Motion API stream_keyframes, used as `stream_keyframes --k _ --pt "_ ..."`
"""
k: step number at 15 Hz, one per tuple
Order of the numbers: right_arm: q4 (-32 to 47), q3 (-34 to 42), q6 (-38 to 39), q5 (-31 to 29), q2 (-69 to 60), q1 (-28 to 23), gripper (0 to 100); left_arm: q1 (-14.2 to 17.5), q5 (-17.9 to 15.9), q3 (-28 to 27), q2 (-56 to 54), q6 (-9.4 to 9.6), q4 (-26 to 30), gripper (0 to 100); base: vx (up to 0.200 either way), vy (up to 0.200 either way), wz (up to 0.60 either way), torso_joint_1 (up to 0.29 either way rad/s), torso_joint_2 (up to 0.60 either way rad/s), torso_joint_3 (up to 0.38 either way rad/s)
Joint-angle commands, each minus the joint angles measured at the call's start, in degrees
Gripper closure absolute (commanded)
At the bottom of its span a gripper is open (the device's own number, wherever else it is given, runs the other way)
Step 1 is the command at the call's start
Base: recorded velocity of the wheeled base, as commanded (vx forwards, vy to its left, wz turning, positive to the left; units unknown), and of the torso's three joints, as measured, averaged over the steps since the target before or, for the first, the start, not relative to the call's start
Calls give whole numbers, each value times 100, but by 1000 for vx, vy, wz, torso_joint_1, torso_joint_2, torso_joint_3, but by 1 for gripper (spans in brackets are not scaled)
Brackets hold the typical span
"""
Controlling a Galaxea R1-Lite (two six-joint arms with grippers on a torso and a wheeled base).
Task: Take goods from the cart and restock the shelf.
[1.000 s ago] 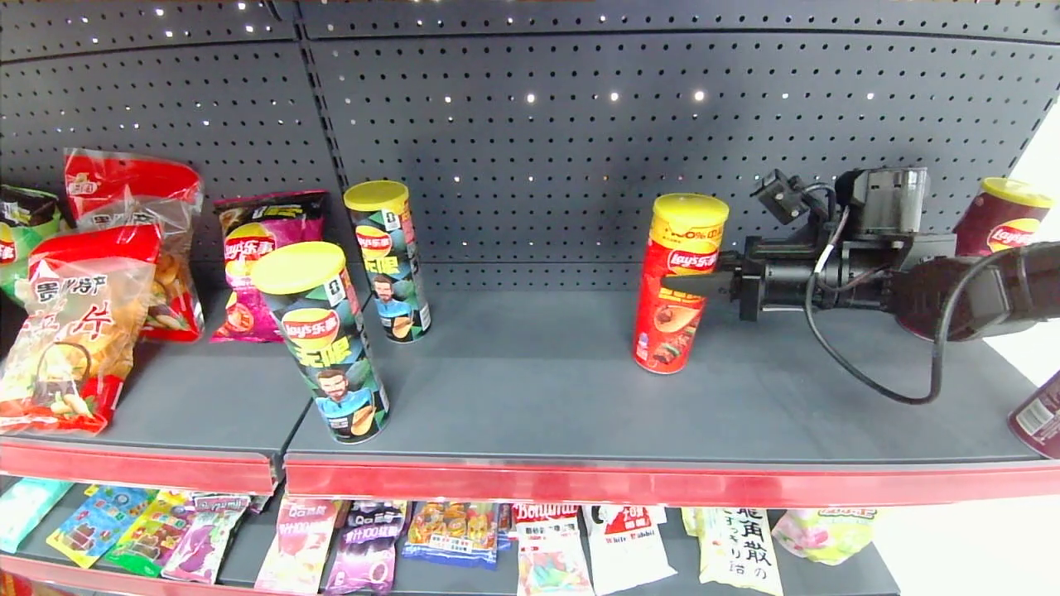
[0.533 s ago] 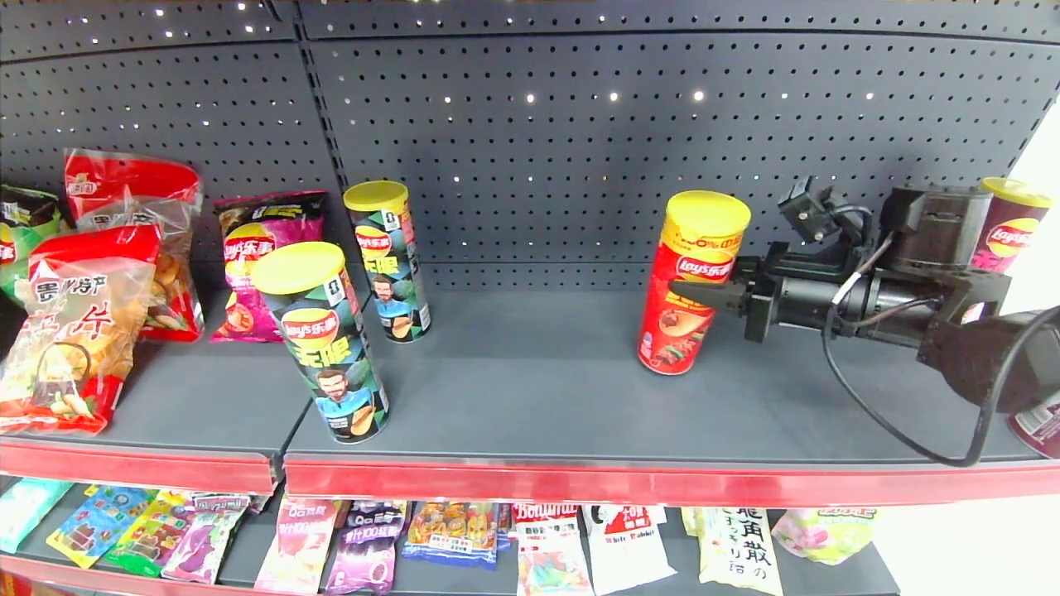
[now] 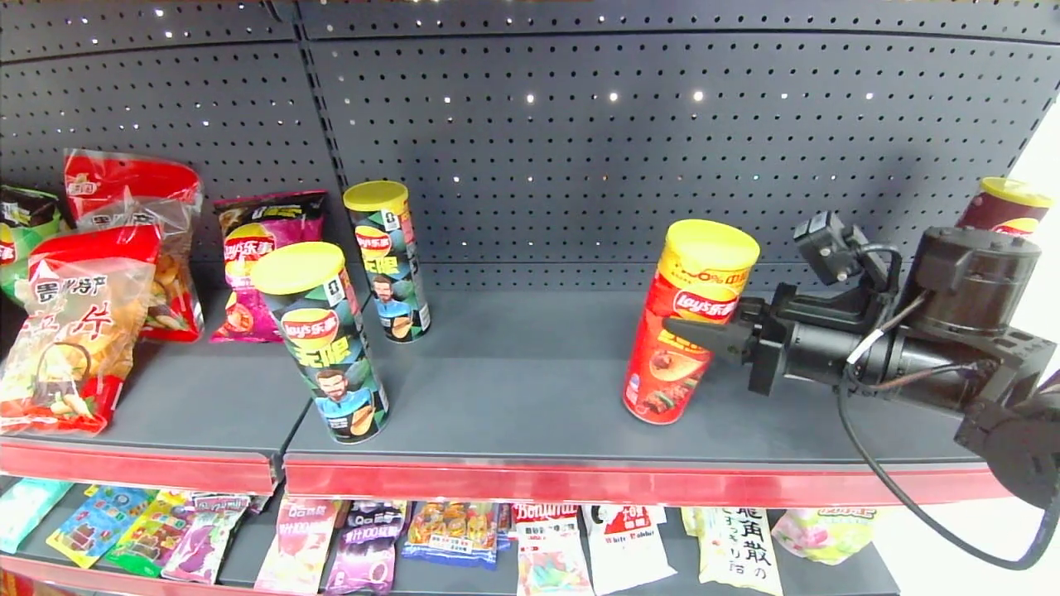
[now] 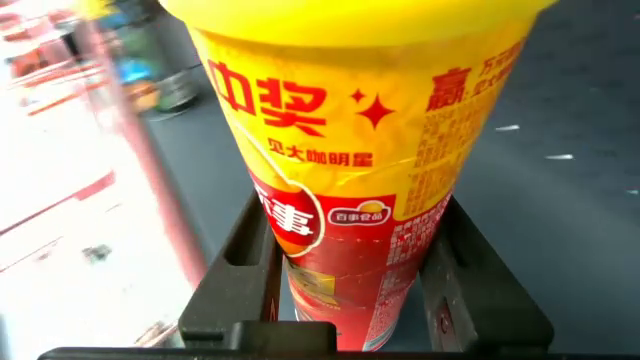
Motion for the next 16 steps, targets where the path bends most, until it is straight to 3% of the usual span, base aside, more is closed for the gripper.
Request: stream_keyframes --k 1,6,12,16 --pt "-33 84 -43 264 -79 0 100 -1 1 -3 6 30 1 100 0 0 0 0 0 0" --pt "-25 -30 -60 370 -26 -70 100 -1 1 -3 -3 30 1 100 0 0 0 0 0 0" --pt "-7 -338 -78 396 -131 -536 100 -1 1 6 -3 30 1 100 0 0 0 0 0 0" --pt "2 93 -429 440 -246 -492 100 -1 1 6 -12 30 1 100 0 0 0 0 0 0"
